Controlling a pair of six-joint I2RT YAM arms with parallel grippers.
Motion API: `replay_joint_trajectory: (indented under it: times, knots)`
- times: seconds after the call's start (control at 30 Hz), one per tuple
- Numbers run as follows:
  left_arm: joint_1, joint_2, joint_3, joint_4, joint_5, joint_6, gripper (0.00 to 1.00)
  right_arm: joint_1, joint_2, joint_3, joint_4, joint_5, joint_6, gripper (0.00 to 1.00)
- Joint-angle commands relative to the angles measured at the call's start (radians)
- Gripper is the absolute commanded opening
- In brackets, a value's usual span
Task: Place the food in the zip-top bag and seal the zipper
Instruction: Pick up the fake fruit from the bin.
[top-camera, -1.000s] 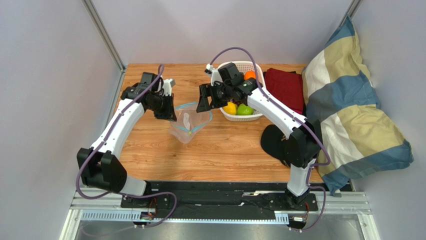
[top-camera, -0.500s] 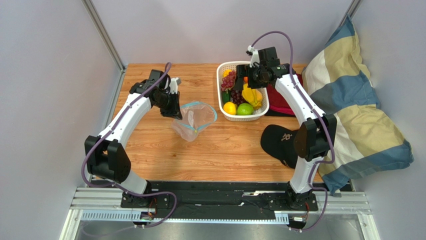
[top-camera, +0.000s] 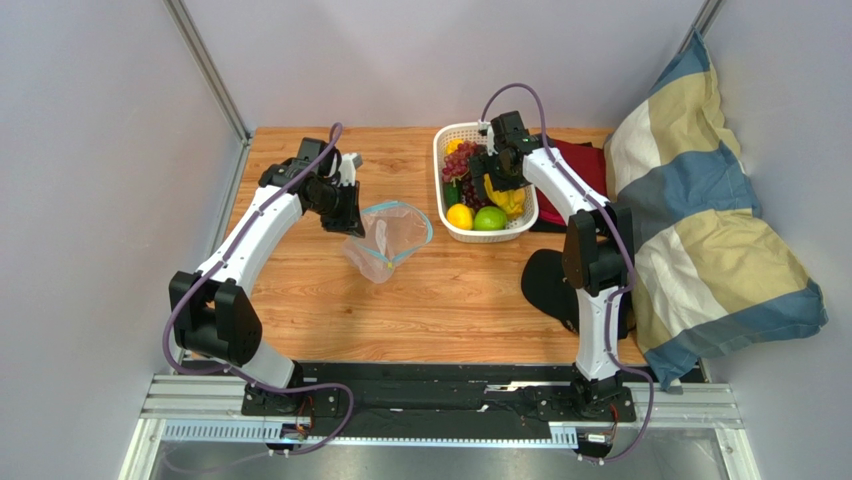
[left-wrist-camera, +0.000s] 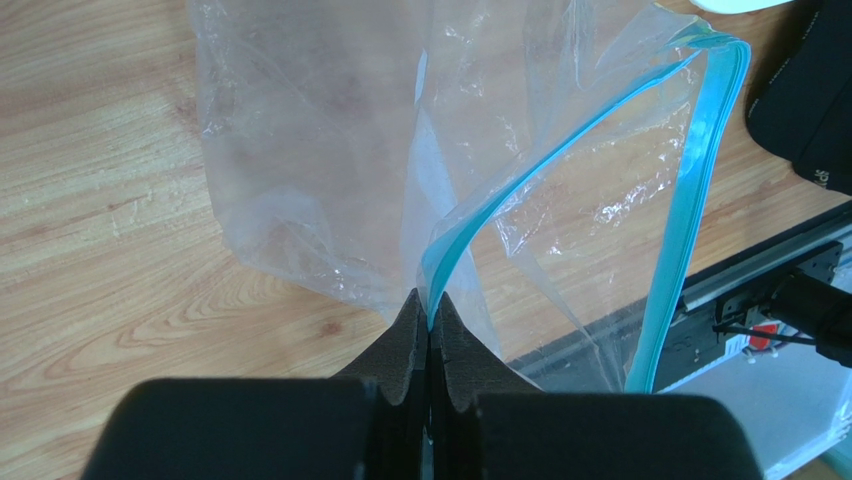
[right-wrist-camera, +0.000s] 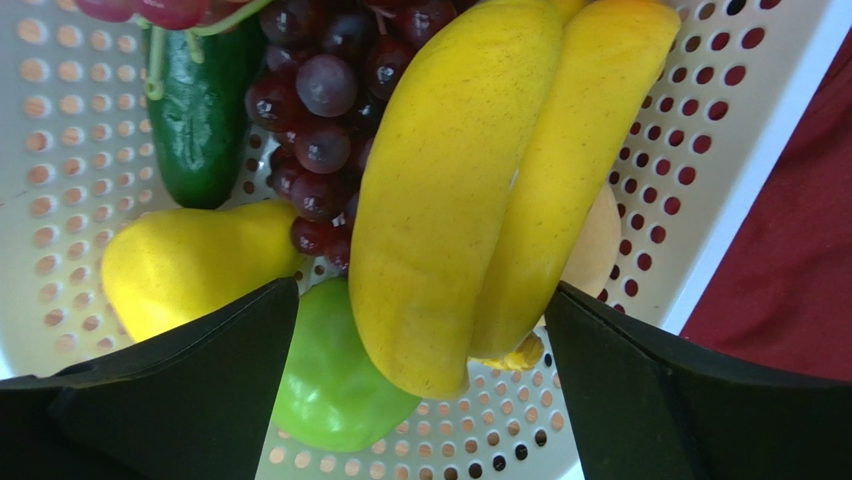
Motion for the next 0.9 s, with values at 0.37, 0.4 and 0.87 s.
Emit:
replay_joint_trajectory:
  times: [0.37,0.4,0.87]
  knots:
    - [-0.001,-0.014,0.042,0.012,0.009,0.003,0.00,-0.040,-0.089,0.006,0.029,-0.147,-0.031,0.18]
    - [-0.001,-0.017,0.042,0.011,0.010,0.003,0.00,-0.047,-0.095,0.006,0.026,-0.161,-0.031,0.10]
    - [-0.001,-0.025,0.039,0.009,0.018,0.008,0.00,-0.081,-0.286,0.009,0.031,-0.537,0.001,0.00]
